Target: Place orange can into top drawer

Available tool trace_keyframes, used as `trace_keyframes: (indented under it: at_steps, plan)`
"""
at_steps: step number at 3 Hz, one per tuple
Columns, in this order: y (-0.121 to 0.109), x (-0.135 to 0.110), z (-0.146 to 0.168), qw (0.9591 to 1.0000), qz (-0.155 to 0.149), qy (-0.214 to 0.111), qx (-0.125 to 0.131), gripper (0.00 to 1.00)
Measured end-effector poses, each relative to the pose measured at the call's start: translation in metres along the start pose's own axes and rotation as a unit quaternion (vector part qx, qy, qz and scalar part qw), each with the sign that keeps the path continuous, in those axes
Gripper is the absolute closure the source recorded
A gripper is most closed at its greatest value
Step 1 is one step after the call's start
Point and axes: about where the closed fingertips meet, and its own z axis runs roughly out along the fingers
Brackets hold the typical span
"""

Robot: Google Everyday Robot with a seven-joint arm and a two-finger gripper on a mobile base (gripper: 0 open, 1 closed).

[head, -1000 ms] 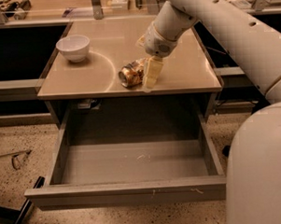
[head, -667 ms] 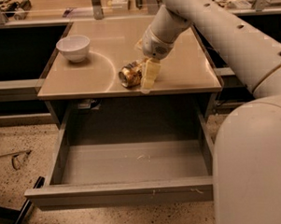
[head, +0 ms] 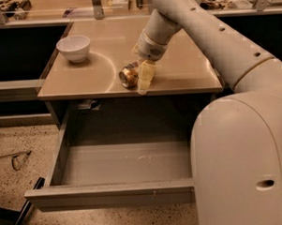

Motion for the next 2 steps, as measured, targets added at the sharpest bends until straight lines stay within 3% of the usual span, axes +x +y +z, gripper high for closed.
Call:
trace_keyframes:
  at_steps: [2]
  plan:
    - [-0.0002, -0.0002, 0.0002, 1.0, 0.0, 0.0, 0.0, 0.42]
